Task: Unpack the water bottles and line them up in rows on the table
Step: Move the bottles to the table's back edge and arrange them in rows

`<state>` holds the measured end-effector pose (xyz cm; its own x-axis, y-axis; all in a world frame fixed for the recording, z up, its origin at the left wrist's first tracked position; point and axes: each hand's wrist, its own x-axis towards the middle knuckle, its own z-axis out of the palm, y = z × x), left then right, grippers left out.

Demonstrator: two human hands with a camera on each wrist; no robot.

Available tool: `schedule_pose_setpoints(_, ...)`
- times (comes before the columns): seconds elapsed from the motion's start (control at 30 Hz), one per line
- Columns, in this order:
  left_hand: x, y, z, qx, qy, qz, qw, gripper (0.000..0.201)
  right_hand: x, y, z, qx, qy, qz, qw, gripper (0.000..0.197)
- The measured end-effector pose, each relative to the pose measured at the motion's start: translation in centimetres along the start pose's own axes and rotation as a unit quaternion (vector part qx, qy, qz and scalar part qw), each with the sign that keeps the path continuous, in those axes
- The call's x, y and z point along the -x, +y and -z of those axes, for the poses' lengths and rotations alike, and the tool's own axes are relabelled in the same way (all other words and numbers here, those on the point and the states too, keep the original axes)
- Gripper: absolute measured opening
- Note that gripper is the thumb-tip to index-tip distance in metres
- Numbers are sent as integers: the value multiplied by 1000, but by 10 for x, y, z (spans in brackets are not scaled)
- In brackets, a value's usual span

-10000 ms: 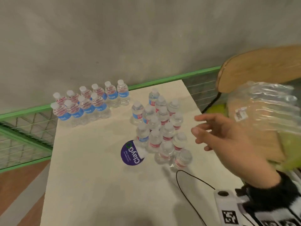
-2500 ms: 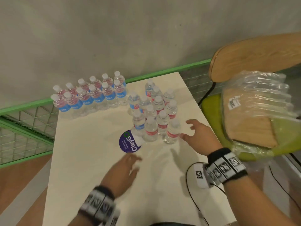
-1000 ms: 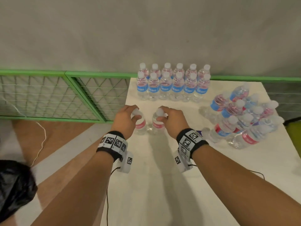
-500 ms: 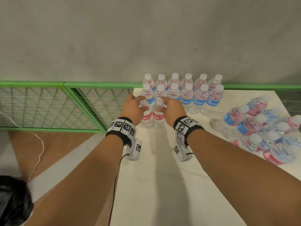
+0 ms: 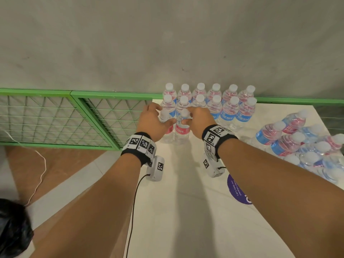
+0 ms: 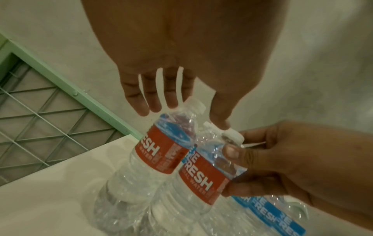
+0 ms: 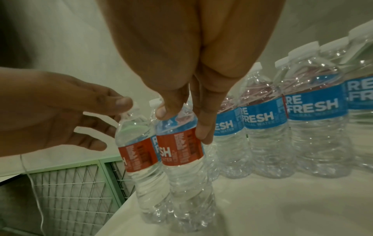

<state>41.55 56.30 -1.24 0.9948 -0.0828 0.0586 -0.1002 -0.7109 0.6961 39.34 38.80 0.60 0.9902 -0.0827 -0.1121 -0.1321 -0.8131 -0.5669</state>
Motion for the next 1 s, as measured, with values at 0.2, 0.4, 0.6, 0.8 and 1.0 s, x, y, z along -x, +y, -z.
schedule_pose_setpoints(0.2,-4,-5,-4,-33,-14,-2,999,39,3,-11,-1,39,-5,5,999,23)
schedule_pose_setpoints(0.4,-7,-11,0,45,-90,-22,995,38,2,-12,0,59,-13,3,998,27)
schedule_pose_setpoints(0.6,7,-28,-21,32,-39,90,995,86,4,-16,0,52,-11,0,999,28)
schedule_pose_setpoints(0.8,12,-47,-45,84,-45,110,989,62,4,-13,2,44,-9,2,999,27)
schedule_pose_setpoints(1.0,12,-52,-46,132,-75,83,985,60,7,-9,0,47,-8,4,999,29)
